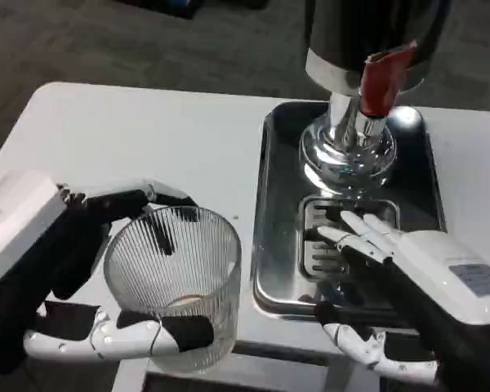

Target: Grasp the cup under the faucet to collect the drink, then remove the cup.

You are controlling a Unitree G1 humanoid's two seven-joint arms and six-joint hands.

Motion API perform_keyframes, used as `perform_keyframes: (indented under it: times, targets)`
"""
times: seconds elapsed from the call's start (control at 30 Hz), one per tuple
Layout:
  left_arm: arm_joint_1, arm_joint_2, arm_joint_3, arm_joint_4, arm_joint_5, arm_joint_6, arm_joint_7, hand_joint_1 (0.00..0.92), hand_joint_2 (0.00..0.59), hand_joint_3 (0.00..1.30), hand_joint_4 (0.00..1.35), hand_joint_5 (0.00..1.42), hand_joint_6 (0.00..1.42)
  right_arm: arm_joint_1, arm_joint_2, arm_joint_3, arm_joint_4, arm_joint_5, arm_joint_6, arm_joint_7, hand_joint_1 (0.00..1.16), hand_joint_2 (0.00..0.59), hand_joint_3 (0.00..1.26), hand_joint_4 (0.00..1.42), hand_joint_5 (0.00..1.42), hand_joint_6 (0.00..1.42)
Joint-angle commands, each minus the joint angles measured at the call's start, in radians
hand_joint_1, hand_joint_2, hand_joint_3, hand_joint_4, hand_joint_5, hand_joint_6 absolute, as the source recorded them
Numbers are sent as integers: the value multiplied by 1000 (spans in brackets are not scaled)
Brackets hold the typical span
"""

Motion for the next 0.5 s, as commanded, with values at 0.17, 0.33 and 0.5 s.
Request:
perform_keyframes:
  times: [0.17, 0.33, 0.5]
  targets:
    - [-7, 4, 8, -10, -23, -11, -5, 412, 113, 982, 1144, 1389, 1424, 0, 12, -11, -9, -3, 1, 19, 406, 476, 127, 0, 0, 48]
    - [-12, 6, 6, -10, -23, -9, -7, 412, 112, 982, 1149, 1389, 1424, -1, 14, -16, -8, -1, 3, 26, 404, 476, 128, 0, 0, 48]
    - [-15, 3, 3, -8, -19, -6, -5, 409, 110, 982, 1149, 1390, 1424, -1, 18, -22, -7, 0, 5, 31, 402, 476, 132, 0, 0, 48]
